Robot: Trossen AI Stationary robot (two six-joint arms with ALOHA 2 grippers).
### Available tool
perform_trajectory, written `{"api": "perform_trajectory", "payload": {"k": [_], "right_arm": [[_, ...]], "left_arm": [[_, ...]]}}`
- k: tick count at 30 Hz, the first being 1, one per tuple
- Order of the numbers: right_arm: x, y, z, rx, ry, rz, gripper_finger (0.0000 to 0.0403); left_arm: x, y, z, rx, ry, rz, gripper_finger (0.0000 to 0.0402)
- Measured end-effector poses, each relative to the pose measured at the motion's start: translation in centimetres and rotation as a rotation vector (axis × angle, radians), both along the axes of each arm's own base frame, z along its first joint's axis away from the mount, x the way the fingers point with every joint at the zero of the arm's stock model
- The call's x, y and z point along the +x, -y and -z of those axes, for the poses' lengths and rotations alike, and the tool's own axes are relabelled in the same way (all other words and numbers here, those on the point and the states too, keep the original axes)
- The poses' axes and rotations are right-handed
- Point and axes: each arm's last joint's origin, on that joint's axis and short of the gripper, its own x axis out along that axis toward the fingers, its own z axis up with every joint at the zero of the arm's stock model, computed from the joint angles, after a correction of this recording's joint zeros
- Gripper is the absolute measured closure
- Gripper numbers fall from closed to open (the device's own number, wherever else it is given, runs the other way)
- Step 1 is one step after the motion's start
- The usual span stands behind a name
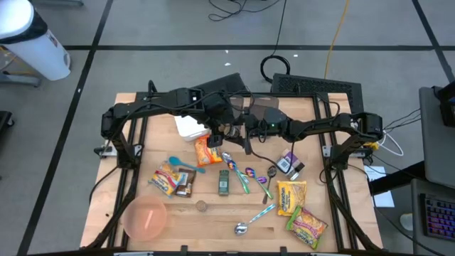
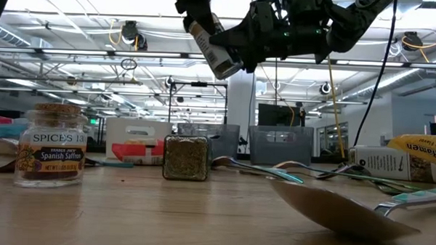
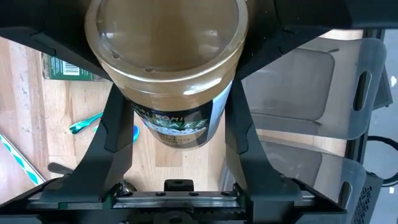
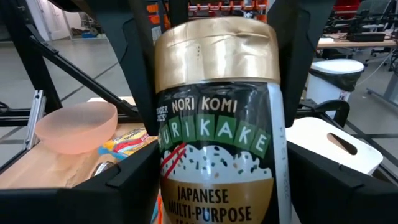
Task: Pick & Place Food Item
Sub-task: Put the gold seasoning bottle into the left black bin
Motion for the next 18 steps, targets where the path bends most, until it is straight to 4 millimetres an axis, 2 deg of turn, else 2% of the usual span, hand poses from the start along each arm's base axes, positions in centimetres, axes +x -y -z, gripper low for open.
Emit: {"api": "perform_trajectory", "payload": {"k": [11, 18], "right_arm": [[0.0, 0.2, 0.0, -0.007, -0.003, 0.025, 0.0128], [-0.2, 1.1, -0.2, -0.012, 0.019, 0.053, 0.0128]], "left_arm": [[0.1, -0.3, -0.1, 0.103, 0.005, -0.029, 0.0095], [-0.5, -0.3, -1.0, 0.14, 0.026, -0.021, 0.0093]]}}
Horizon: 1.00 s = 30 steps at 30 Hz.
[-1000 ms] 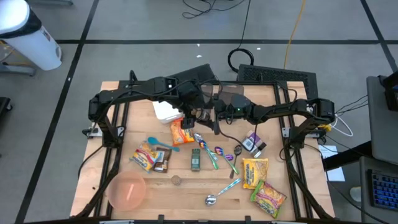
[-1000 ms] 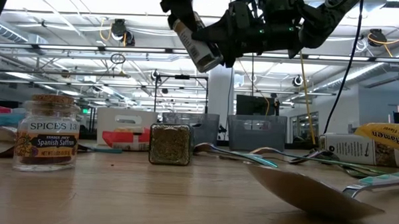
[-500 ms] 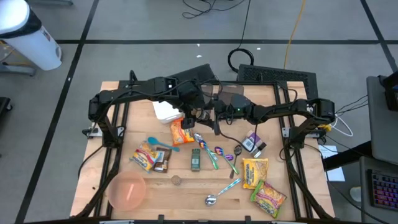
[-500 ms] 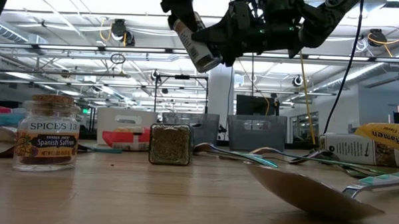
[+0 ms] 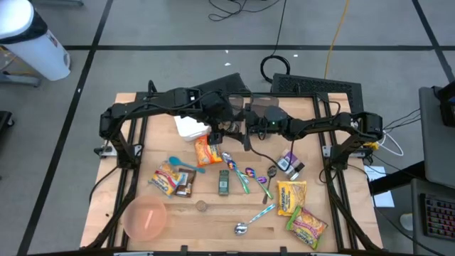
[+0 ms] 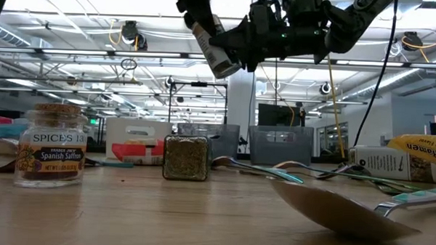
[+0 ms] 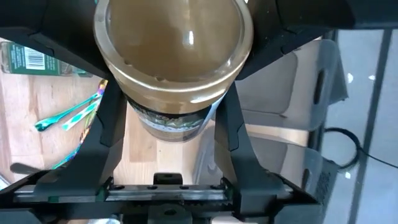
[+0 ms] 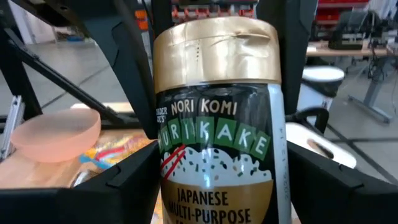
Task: Pick & Place Food Item
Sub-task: Put the gold seasoning bottle into the left black bin
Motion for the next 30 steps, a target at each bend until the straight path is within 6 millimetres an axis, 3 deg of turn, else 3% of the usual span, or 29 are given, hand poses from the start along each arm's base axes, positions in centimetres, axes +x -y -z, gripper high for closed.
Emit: {"api": "perform_trajectory", "payload": {"k": [13, 18, 23, 30], "right_arm": [[0.0, 0.2, -1.1, -0.011, 0.098, 0.01, 0.0128], [-0.1, 0.2, -1.1, 0.012, 0.114, 0.012, 0.0128], [-0.1, 0.3, 0.2, 0.037, 0.026, 0.016, 0.0128], [-0.1, 0.2, 0.0, 0.02, 0.026, 0.014, 0.0128]], "left_arm": [[-3.2, 0.4, -4.3, 0.053, 0.159, -0.013, 0.0092], [-2.7, 0.3, -3.8, 0.032, 0.159, -0.001, 0.0083], [-1.8, 0.1, -3.4, 0.04, 0.158, -0.032, 0.0083], [-1.5, 0.0, -2.9, 0.04, 0.144, -0.041, 0.006]]}}
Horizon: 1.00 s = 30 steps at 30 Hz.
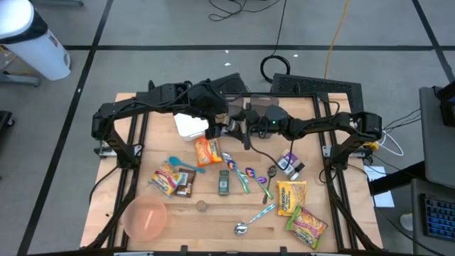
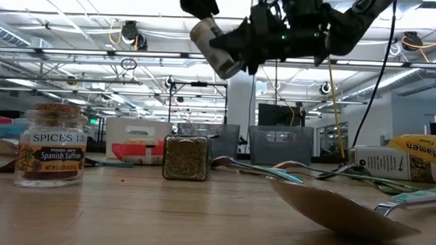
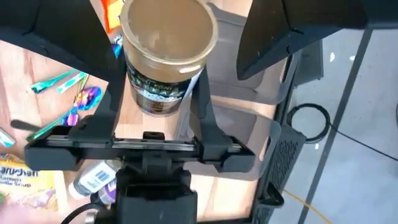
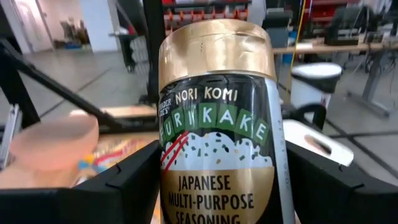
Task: Pick & Place Food Item
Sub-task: Put the gold seasoning bottle into the left black bin
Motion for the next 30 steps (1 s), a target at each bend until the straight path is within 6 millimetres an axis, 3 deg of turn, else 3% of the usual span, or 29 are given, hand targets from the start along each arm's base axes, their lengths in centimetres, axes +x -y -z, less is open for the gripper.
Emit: {"api": "perform_trajectory", "payload": {"k": [3, 8, 15, 18, 25, 30], "right_arm": [[0.0, 0.2, -0.2, -0.014, 0.013, 0.006, 0.0128], [-0.2, 0.7, -0.3, -0.02, 0.021, 0.022, 0.0128], [-0.9, 1.6, -1.6, -0.009, 0.091, 0.027, 0.0128], [-1.4, 1.8, -2.6, -0.004, 0.137, 0.017, 0.0128], [-2.1, 1.8, -4.5, 0.041, 0.286, -0.101, 0.0128], [-2.1, 1.7, -4.4, 0.048, 0.286, -0.124, 0.0128]], "left_arm": [[-0.4, -0.1, -0.1, 0.073, -0.034, -0.011, 0.0046], [-2.5, -0.6, -1.9, 0.181, -0.021, -0.074, 0.0041], [-6.4, -1.8, -4.0, 0.0, 0.092, -0.063, 0.0056], [-7.1, -2.3, -2.9, -0.077, 0.107, -0.029, 0.0062], [-6.5, -2.8, 2.6, -0.126, 0.194, 0.003, 0.0073], [-5.9, -3.0, 4.3, -0.114, 0.263, 0.006, 0.007]]}}
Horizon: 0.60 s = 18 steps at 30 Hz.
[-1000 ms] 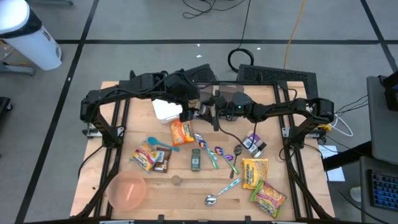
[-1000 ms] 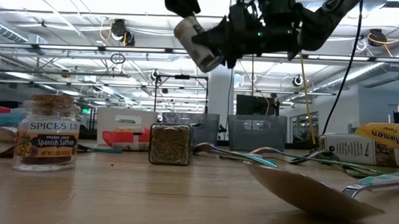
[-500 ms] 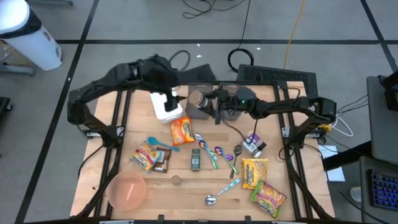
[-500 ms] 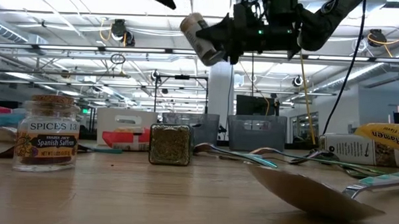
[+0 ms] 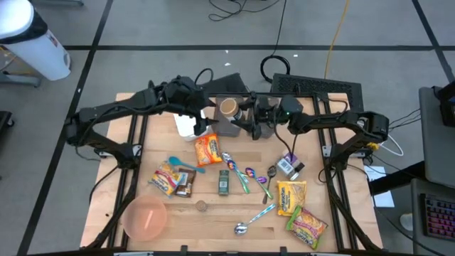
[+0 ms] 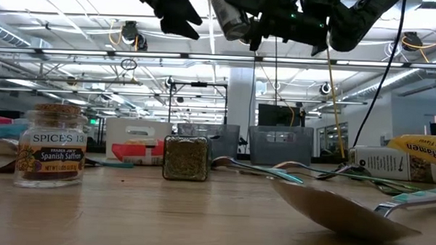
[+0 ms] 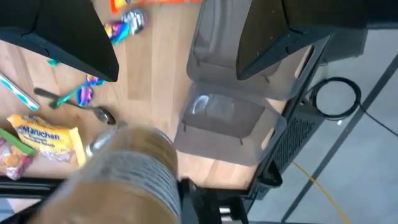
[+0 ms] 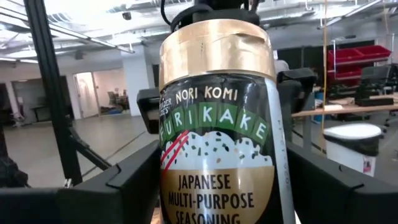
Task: Pick & Place Food Item
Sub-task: Put the gold seasoning bottle into the left black bin
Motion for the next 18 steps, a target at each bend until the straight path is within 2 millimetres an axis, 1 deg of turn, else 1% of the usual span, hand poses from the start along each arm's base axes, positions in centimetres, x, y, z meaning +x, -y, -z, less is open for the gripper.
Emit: {"api": "perform_trajectory", "payload": {"k": [3, 8, 11, 14, 18], "right_arm": [[-0.1, 0.0, 0.5, 0.007, -0.018, 0.002, 0.0128], [-0.4, -0.1, 1.2, 0.012, -0.028, 0.01, 0.0128], [-0.4, -0.1, 1.1, 0.007, -0.013, 0.011, 0.0128], [-0.4, -0.1, 1.1, 0.006, -0.011, 0.012, 0.0128], [-0.5, -0.1, 1.1, 0.005, -0.007, 0.012, 0.0128]], "left_arm": [[0.1, 0.0, -0.2, 0.009, 0.018, 0.0, 0.007], [-0.2, 0.2, -1.7, 0.027, 0.067, 0.007, 0.0079], [0.0, 0.5, -2.6, 0.04, 0.147, 0.043, 0.0088], [0.2, 0.8, -2.4, 0.035, 0.143, 0.057, 0.0104], [0.4, 1.0, -2.4, 0.037, 0.15, 0.064, 0.0139]]}}
